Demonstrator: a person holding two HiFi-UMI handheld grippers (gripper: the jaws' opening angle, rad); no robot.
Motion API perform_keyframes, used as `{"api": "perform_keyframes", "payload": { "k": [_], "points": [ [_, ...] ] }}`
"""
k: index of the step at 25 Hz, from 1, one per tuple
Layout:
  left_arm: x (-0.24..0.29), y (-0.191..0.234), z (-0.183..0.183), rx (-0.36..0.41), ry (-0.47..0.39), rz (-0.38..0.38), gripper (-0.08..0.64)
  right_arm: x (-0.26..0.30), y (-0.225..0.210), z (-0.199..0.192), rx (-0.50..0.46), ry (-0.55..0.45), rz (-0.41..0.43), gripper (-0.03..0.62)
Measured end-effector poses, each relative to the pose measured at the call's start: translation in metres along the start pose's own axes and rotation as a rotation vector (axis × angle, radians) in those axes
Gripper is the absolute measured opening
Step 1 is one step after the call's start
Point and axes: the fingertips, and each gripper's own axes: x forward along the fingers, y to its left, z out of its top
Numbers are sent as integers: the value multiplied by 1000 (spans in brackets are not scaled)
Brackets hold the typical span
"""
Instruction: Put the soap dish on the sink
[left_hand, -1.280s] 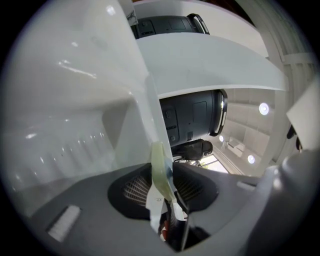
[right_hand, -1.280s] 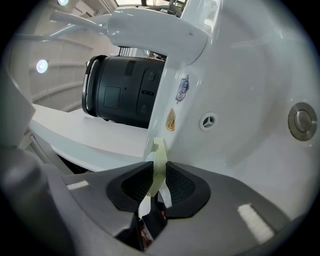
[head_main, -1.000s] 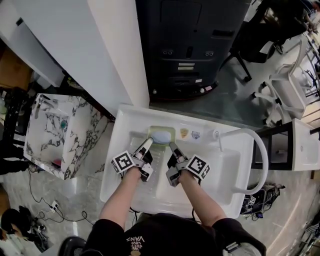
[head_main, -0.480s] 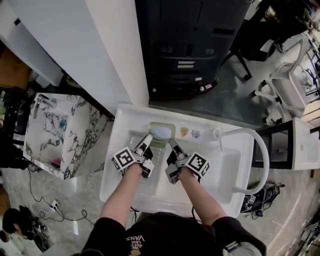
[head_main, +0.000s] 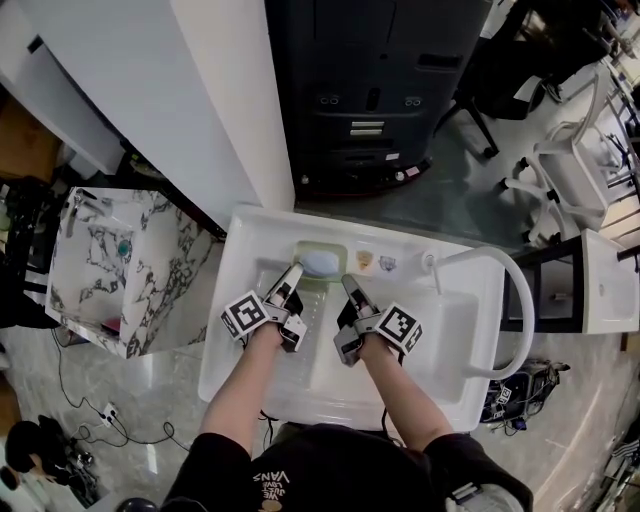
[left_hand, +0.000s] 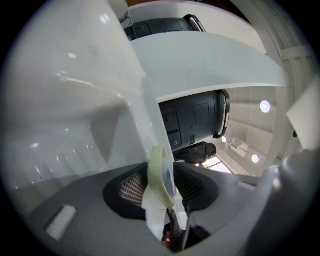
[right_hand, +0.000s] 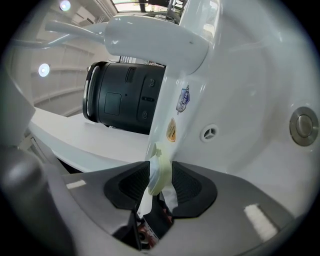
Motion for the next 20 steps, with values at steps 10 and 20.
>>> {"api": "perform_keyframes", "payload": {
  "k": [10, 20],
  "points": [
    [-6, -1, 7, -53, -66, -1, 216, -14, 4, -19, -216, 83, -40, 114],
    [-7, -4, 10, -64, -103, -8, 252, -8, 9, -41, -366, 159, -37, 2]
  ]
}}
